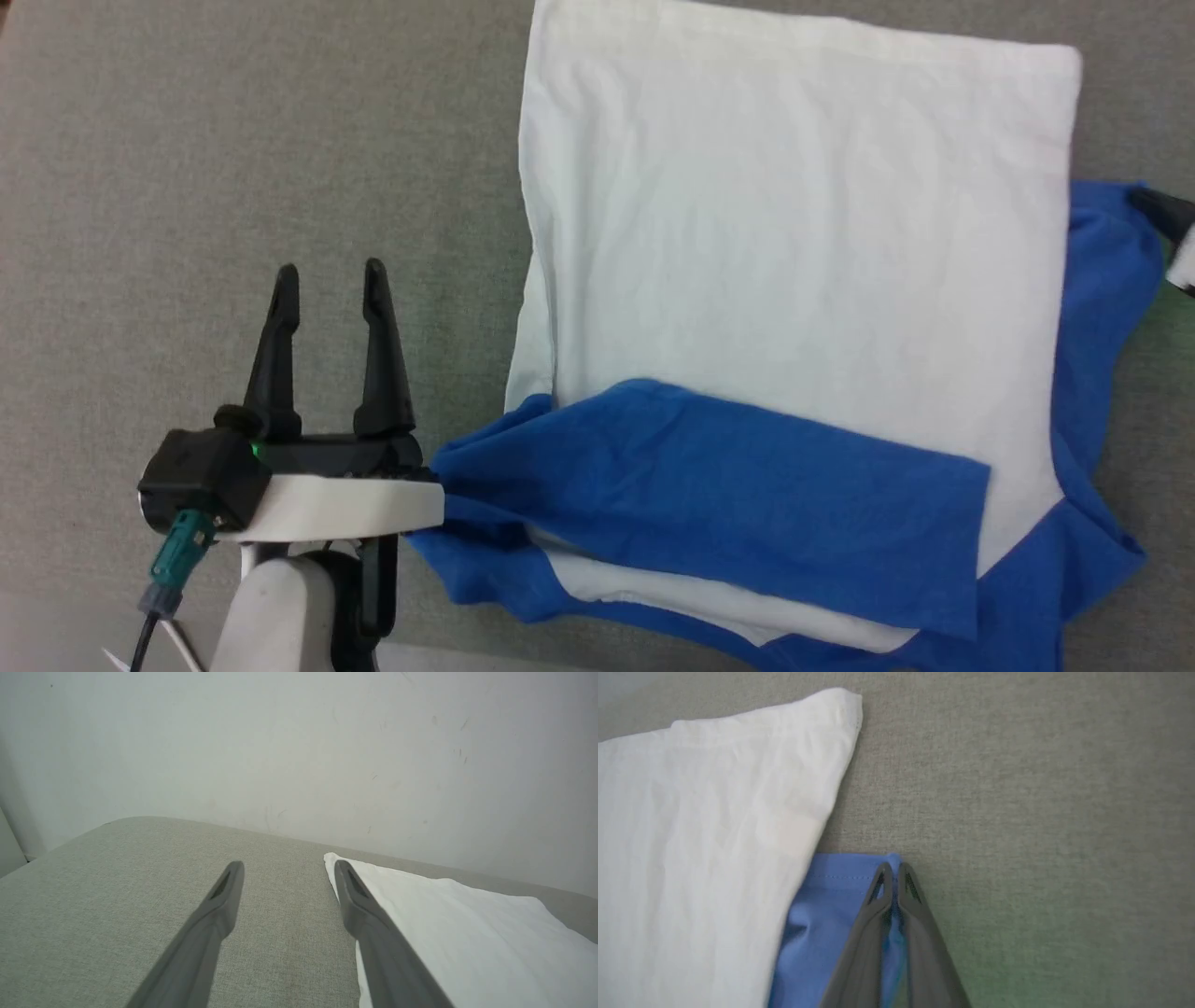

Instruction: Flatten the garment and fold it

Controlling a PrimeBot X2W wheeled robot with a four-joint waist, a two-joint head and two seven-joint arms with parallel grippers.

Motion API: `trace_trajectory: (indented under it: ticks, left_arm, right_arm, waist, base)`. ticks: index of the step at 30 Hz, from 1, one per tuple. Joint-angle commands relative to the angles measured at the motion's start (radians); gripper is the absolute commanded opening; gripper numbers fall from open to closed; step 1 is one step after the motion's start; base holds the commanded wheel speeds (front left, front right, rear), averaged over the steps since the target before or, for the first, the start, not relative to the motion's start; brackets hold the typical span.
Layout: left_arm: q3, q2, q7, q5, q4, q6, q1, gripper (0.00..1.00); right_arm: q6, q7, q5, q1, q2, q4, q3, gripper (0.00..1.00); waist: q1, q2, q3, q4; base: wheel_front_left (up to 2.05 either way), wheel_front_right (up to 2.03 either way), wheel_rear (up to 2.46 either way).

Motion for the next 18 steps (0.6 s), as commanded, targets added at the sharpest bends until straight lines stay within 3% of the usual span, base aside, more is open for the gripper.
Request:
trace_trajectory:
  ticks: [1,10,14,18]
  left_arm:
    - [0.000,-0.005,-0.005,0.002,0.005,-0.005,0.010,1.00]
    - [0.009,-0.005,-0.005,0.000,0.033,0.000,0.066,1.00]
    - [0.019,-0.005,-0.005,0.006,0.050,-0.004,0.091,1.00]
    - [0.033,-0.005,-0.005,0.009,0.066,-0.006,0.121,1.00]
  right_arm:
    - [-0.001,-0.024,0.004,0.033,-0.018,-0.008,-0.021,0.00]
    - [-0.001,-0.191,-0.047,0.122,-0.058,-0.123,-0.103,0.00]
    - [-0.001,-0.229,-0.098,0.171,-0.017,-0.224,-0.066,0.00]
    - [-0.001,-0.256,-0.136,0.246,0.067,-0.360,0.002,0.00]
  waist:
    - [-0.0002,0.0000,-0.054,-0.023]
    - [-0.0002,0.0000,-0.167,-0.089]
    - [-0.0002,0.0000,-0.220,-0.113]
    - [-0.0002,0.0000,-0.276,-0.135]
  base:
    - [0.00,0.00,0.00]
    - [0.00,0.00,0.00]
    - [0.00,0.00,0.00]
    - [0.00,0.00,0.00]
